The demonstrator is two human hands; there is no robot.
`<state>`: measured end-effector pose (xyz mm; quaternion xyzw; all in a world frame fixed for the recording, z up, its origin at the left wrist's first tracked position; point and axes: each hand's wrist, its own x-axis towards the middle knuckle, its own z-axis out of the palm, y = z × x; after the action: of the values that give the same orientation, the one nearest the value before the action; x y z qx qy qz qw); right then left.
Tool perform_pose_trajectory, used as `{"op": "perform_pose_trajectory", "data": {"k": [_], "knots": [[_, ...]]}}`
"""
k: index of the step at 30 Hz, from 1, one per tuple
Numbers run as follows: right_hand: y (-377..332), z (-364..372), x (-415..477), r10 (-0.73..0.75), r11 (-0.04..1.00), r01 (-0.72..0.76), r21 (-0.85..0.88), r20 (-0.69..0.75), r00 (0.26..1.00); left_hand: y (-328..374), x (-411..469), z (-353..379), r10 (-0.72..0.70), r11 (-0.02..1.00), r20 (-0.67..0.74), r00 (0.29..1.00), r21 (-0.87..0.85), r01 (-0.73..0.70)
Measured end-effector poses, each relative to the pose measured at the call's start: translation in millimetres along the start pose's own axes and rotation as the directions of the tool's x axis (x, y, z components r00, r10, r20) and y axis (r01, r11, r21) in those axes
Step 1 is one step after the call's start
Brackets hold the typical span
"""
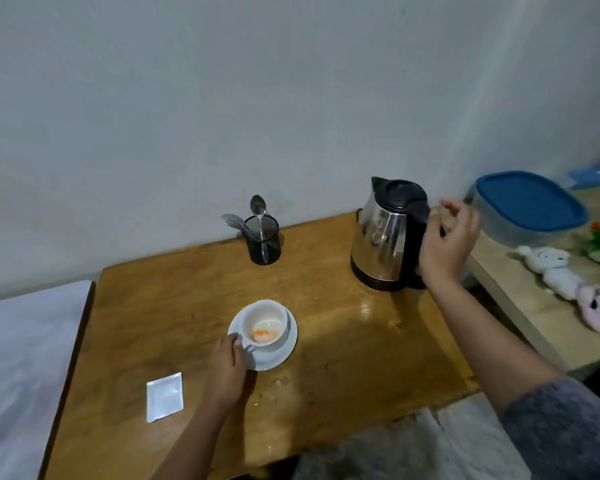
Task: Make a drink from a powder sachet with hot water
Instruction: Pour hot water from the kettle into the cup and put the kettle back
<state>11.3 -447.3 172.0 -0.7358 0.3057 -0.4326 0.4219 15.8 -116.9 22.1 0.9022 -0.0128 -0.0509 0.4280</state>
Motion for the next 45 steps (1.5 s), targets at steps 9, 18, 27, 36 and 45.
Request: {"op": "perform_pose_trajectory", "data": {"k": [9, 18, 27, 36, 45], "knots": [[38.1, -0.4, 5.0, 0.435, 0.899, -0.436, -0.031, 0.165, 0.885, 3.9, -7.5, 10.7, 0.083, 0.994, 0.045, 0.996, -0.074, -0.079], [31.9, 2.8, 13.7, 0.479, 0.872, -0.489, 0.01, 0.185, 0.858, 4.5, -1.2, -1.1, 0.089, 0.996, 0.093, 0.992, -0.036, -0.086], [-21.6, 5.5, 29.7, 0.465, 0.865, -0.468, 0.18, 0.063, 0.883, 8.4, 7.2, -19.6, 0.103, 0.995, 0.165, 0.981, -0.017, -0.102], [-64.0, 31.0, 8.6, 0.151, 0.972, -0.106, -0.208, 0.214, 0.965, 7.5, 9.4, -37.0, 0.092, 0.995, 0.231, 0.969, 0.026, -0.101], [-89.3, 66.2, -56.7, -0.072, 0.845, 0.396, -0.359, 0.658, 0.75, 10.4, 13.8, -42.9, 0.053, 0.991, 0.278, 0.959, 0.102, -0.084]]}}
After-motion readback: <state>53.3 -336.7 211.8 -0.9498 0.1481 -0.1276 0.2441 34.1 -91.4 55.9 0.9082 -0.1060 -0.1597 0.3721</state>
